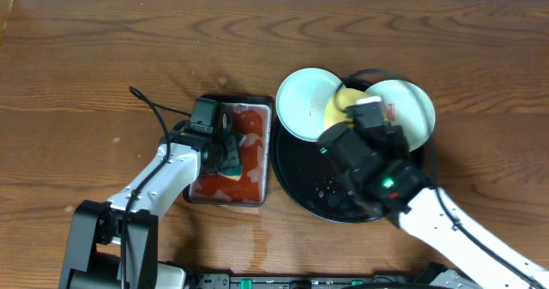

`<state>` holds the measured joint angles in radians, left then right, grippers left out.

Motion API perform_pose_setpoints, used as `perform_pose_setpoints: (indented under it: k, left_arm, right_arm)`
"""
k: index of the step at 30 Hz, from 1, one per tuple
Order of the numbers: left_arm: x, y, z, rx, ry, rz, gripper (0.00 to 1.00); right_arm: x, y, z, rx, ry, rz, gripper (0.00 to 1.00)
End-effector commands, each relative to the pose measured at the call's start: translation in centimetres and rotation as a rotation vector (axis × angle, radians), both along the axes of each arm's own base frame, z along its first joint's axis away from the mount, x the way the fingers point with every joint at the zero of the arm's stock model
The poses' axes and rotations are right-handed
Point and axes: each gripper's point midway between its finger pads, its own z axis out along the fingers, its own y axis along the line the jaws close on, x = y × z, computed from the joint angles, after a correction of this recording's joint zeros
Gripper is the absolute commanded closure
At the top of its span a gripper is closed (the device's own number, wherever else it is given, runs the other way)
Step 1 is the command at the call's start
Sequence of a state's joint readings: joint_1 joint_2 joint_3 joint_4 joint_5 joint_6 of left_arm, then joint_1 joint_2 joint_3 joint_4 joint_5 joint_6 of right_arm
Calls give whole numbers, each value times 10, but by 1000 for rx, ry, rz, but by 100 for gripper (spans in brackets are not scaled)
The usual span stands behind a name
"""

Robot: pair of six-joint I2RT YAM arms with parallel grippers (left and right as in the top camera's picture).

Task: Clean dirty plates on tray and stack at the side
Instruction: 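Carry the yellow plate right off the tray and set it down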

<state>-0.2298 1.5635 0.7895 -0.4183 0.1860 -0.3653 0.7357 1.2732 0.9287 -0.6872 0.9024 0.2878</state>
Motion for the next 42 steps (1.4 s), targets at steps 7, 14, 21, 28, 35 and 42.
perform_pose_setpoints:
  k: [7,14,21,28,35,42]
  left_arm:
    - [-6,0,-2,-7,10,-9,93]
    - [-6,0,-2,-7,10,-9,93]
    - [-6,0,-2,-7,10,-9,92]
    - [-5,0,-2,-7,10,-9,93]
    - [-6,0,-2,-7,11,-9,93]
    - [-6,1,-2,-6,13,-9,93]
  right_arm:
    - [-1,-38,32,491,-46,-107,99]
    - [-13,-97,23,670,-2,-287,99]
    - [-17,-134,2,881,60,-417,99]
    - [-27,-166,-22,967,115,-568,99]
    - [-38,-186,-47,987,183,-693,99]
    - [-43,-201,-63,992,219,-758,99]
